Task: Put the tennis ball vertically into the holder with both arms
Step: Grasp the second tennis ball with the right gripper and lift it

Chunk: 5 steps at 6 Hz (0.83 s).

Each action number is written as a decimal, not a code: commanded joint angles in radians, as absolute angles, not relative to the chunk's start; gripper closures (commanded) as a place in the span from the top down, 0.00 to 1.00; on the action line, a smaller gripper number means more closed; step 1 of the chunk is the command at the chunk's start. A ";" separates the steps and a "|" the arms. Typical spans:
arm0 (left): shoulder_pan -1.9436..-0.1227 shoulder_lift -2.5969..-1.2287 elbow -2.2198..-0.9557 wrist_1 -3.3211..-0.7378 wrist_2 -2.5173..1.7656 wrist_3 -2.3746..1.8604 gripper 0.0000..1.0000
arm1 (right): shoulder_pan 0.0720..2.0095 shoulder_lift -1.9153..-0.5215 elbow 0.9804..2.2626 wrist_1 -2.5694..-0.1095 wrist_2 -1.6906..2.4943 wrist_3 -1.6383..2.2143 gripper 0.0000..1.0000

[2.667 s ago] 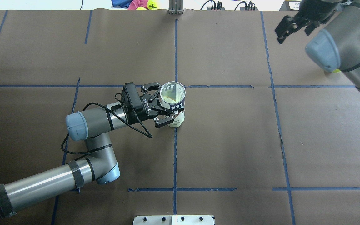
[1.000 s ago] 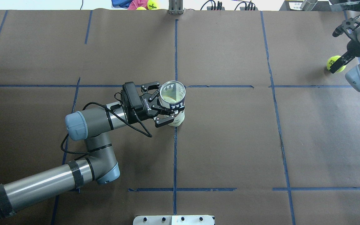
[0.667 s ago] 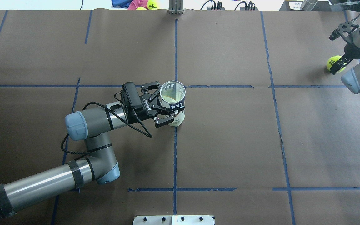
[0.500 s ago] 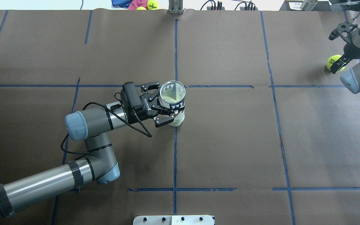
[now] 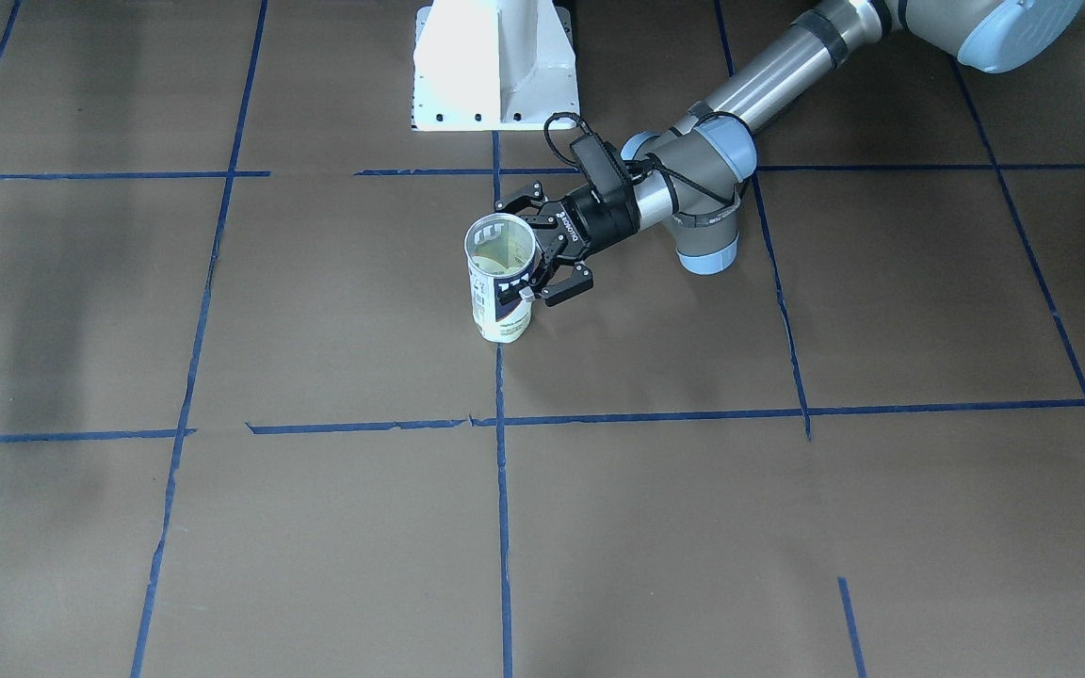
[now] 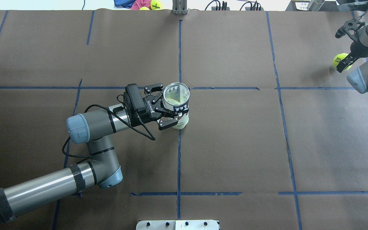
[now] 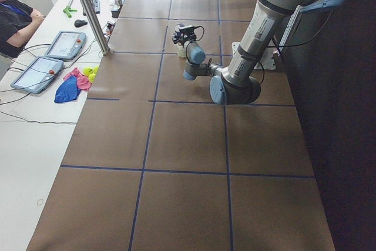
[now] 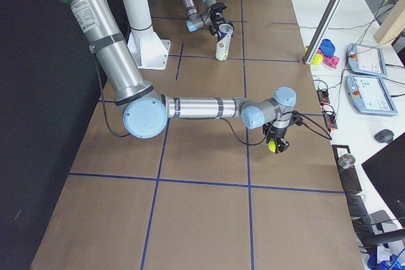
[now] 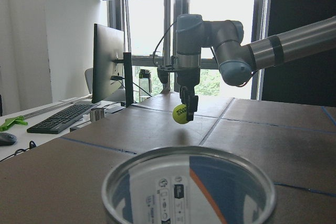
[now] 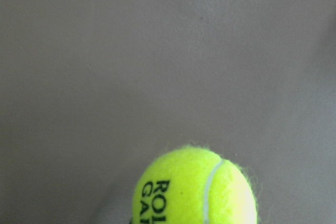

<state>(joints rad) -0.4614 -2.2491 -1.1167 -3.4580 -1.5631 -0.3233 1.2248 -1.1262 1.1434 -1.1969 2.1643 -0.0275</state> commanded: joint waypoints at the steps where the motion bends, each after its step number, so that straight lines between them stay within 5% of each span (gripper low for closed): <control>1: -0.460 -2.252 -1.117 -3.456 -1.563 -0.324 0.80 | 1.243 -1.138 1.314 -1.207 2.287 0.174 0.00; 3: -0.460 -2.253 -1.117 -3.456 -1.563 -0.324 0.80 | 1.189 -1.137 1.551 -1.277 2.355 0.447 0.00; 5: -0.460 -2.253 -1.117 -3.456 -1.563 -0.325 0.80 | 0.965 -1.047 1.986 -1.780 2.198 0.683 0.00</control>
